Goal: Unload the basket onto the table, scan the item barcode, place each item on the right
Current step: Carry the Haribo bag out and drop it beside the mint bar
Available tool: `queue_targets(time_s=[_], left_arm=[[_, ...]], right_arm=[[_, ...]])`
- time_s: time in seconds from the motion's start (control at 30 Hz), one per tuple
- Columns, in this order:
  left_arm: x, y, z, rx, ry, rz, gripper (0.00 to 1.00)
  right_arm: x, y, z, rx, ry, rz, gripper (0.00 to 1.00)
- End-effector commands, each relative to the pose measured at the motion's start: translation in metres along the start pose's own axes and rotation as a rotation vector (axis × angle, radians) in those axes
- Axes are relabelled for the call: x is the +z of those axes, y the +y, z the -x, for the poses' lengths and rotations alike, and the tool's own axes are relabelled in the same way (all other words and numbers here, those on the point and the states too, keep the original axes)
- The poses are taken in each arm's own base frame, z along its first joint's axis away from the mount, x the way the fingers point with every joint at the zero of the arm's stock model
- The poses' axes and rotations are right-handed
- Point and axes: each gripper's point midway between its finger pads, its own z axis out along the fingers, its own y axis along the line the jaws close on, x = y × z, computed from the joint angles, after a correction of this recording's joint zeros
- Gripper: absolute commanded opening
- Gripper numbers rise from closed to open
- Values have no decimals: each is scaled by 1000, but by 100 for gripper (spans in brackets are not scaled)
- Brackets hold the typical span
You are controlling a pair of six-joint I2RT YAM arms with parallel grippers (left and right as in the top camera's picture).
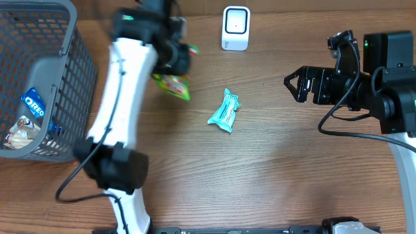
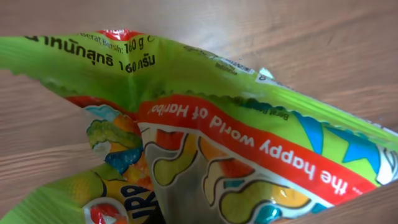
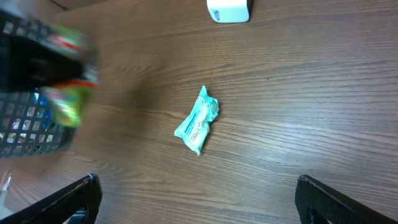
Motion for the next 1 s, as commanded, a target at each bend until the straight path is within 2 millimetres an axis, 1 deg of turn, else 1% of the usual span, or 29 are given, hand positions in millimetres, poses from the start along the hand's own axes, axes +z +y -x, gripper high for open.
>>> queue_targets(time_s=[0.0,0.1,0.17,0.23,0.3,0.37,0.43,0.57,0.67,0.73,0.83,0.9,0.97], left_arm=[[47,-11,-13,-37,90,23,4],[88,-14,-23,-62,151,28,4],[108,-13,-29,-73,175,34,4],[121,-13,-34,-76,192,25,4],[127,-19,-40,-55,215,-18,4],[126,-25,-43,0,230,-63,11],[121,-27,-45,23,235,-77,17],[106,-27,-45,47,248,-78,32],[85,-30,-38,66,236,-79,33],[66,-31,-28,74,201,-80,32],[23,-30,-6,73,109,-87,31],[-11,-23,8,59,32,-87,31],[-47,-13,18,37,-49,-84,30]], right_arm=[[-6,4,6,-21,-27,-3,100],[-6,4,5,-20,-26,-3,100],[-6,3,5,-20,-24,-4,100],[-6,3,5,-20,-24,-4,100],[-6,3,5,-20,-24,-5,100],[-6,1,5,-19,-27,-20,100],[-6,-1,6,-20,-29,-27,100],[-6,0,6,-20,-30,-26,100],[-6,0,6,-19,-29,-27,100],[-6,0,6,-19,-29,-27,100],[-6,-1,5,-18,-26,-27,100],[-6,-1,4,-17,-23,-28,100],[-6,-1,4,-16,-22,-28,100]])
